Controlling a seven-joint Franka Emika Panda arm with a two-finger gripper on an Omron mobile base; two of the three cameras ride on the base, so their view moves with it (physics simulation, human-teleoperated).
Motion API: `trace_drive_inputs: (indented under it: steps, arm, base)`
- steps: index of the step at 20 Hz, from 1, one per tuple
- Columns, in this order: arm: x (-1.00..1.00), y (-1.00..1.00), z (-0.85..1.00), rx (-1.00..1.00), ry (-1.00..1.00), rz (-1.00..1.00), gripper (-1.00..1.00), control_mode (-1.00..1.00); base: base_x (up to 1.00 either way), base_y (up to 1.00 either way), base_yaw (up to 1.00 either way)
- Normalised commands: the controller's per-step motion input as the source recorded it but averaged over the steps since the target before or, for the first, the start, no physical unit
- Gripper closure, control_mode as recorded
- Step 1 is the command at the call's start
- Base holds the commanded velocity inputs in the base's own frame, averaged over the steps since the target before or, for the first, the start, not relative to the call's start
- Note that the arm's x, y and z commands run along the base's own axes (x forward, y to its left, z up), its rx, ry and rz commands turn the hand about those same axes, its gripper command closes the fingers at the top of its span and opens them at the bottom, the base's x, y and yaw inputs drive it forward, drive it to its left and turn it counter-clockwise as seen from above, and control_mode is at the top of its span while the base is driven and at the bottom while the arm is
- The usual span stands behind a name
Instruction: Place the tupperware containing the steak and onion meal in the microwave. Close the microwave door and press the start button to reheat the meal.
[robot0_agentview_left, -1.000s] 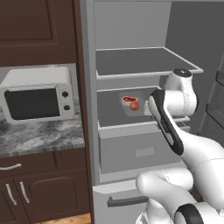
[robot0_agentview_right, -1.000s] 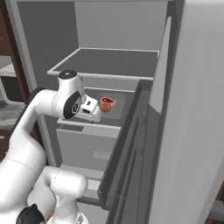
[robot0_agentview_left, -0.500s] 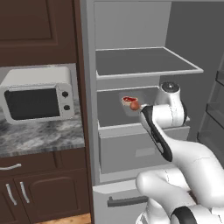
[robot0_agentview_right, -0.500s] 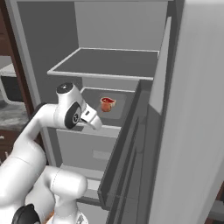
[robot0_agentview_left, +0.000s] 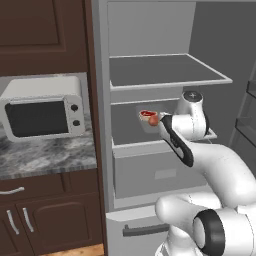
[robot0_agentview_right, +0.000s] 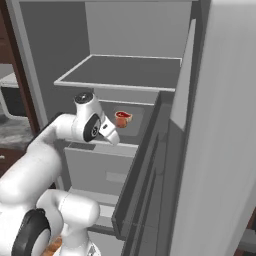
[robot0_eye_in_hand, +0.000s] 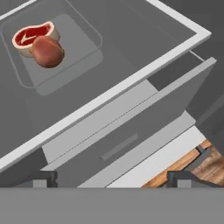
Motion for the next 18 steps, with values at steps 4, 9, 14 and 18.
trace_drive_inputs:
  steps: [4, 9, 14, 18]
  arm:
    - [0.31, -0.2, -0.07, 0.13, -0.01, 0.0, -1.0, -1.0]
    - [0.36, -0.1, -0.12, 0.1, -0.01, 0.0, -1.0, -1.0]
    - [0.36, 0.0, -0.21, 0.09, -0.01, 0.0, -1.0, -1.0]
    - [0.41, 0.0, -0.21, 0.07, 0.0, 0.0, -1.0, -1.0]
  base:
    - [0.0, 0.0, 0.0]
    - [0.0, 0.0, 0.0]
    - [0.0, 0.0, 0.0]
    - [0.0, 0.0, 0.0]
